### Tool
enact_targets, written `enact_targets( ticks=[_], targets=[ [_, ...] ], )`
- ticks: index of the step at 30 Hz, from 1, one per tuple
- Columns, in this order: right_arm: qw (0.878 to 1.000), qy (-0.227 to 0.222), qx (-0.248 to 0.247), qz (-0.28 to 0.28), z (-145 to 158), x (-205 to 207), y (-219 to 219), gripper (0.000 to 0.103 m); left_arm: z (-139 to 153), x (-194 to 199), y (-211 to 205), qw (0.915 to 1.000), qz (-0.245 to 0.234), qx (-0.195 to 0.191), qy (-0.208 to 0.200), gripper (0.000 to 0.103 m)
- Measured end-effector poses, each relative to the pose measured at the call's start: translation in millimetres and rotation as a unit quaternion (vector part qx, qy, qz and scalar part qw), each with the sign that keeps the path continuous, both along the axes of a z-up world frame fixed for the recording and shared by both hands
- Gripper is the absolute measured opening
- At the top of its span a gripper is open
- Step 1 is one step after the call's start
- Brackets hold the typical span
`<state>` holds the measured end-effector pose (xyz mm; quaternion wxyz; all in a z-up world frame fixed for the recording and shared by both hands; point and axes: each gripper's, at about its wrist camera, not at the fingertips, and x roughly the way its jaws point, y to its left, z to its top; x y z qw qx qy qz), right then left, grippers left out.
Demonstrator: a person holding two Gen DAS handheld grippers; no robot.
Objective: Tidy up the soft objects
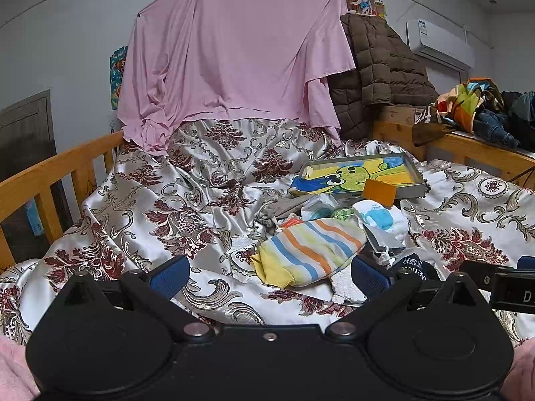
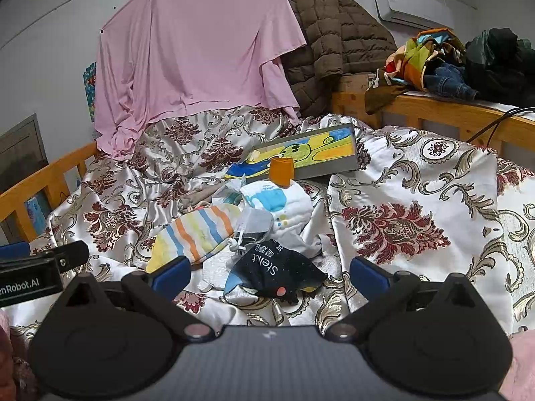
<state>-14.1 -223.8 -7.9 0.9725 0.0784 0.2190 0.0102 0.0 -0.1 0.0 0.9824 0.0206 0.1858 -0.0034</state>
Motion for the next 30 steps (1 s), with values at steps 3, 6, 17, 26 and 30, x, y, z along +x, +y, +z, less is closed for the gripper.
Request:
enact_targets(
  ticks=[3, 6, 17, 26, 30],
  targets=[
    [1.000, 0.000, 0.000, 0.000, 0.2, 0.0, 0.0, 0.103, 0.0, 0.0, 0.1, 1.0000, 0.000, 0.000, 0.000, 0.102],
    [1.000, 0.000, 0.000, 0.000, 0.1, -0.1, 0.0, 0.103, 0.0, 0.0, 0.0, 1.0000, 0.000, 0.000, 0.000, 0.102],
    [1.000, -0.002, 0.002, 0.001, 0.2, -0.5, 0.1, 0.103, 0.0, 0.1, 0.0, 1.0000, 0.000, 0.001, 0.000, 0.102],
    [1.000, -0.003, 0.002, 0.001, 0.2, -0.9, -0.4, 0.103, 0.0, 0.1, 0.1, 1.0000, 0.000, 0.000, 0.000, 0.102],
    [1.000, -0.003, 0.003, 0.002, 0.4, -1.0, -0.8, 0.103, 0.0, 0.0, 0.0, 1.0000, 0.000, 0.001, 0.000, 0.102]
  ],
)
